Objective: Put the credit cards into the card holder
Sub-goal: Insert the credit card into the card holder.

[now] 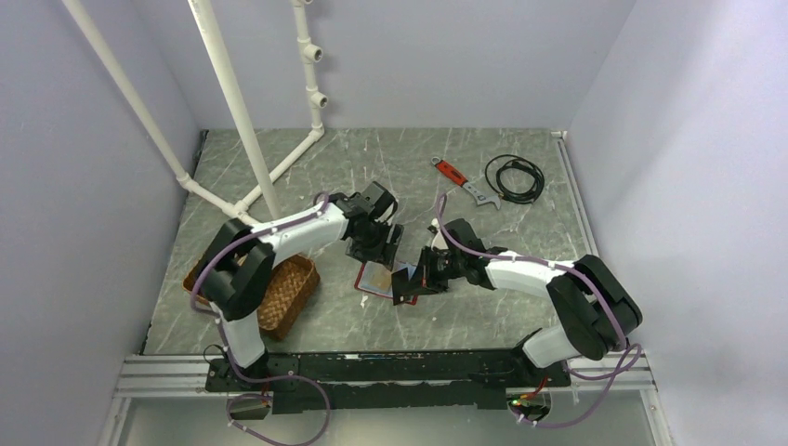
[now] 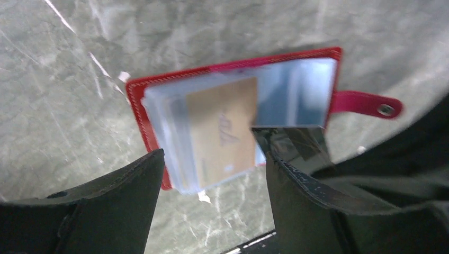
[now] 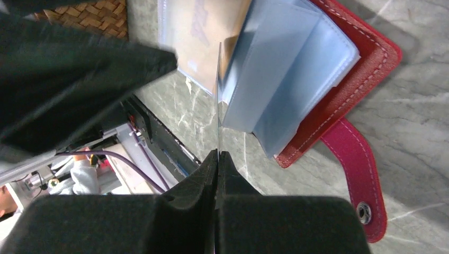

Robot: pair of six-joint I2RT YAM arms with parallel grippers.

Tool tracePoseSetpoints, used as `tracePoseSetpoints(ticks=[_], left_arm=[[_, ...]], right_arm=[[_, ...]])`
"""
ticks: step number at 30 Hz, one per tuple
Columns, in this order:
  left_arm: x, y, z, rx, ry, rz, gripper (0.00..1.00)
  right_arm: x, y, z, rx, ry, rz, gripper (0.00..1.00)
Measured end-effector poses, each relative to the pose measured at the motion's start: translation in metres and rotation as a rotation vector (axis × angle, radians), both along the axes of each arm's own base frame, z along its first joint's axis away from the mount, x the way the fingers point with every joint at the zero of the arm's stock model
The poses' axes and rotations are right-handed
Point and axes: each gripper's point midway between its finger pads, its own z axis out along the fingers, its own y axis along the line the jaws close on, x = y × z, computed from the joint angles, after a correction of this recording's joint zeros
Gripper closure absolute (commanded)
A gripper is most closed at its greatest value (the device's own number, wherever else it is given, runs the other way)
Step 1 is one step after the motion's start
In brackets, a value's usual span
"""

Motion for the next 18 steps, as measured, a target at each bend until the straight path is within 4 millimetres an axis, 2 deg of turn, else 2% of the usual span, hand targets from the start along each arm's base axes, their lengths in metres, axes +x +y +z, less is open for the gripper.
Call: tracePoseSetpoints(ticks=[4,8,11,14,18], left_arm=[[0.008,0.013,-0.028,0.051,0.061,0.036,0.27],[0.008,0.018,-0.043,0.078,0.092,0.045,0.33],[0.009,0.016,-0.043,0.073,0.093,0.046,0.39],[0.009,0.016,-0.042,0.066,0.097,0.046,0.52],[0.009,0.018,-0.041,0.052,0.117,0.055,0.58]], right_arm=[[-0.002,-0.004,-0.004,0.002,0.016,-0.005,1.0],[-0.002,-0.006,-0.005,0.009,0.023,-0.013,1.0],[-0.002,-0.005,-0.004,0.026,0.022,-0.008,1.0],[0.0,-0.004,-0.003,0.039,0.02,-0.011,1.0],[0.001,-0.004,-0.003,0.053,0.025,-0.012,1.0]])
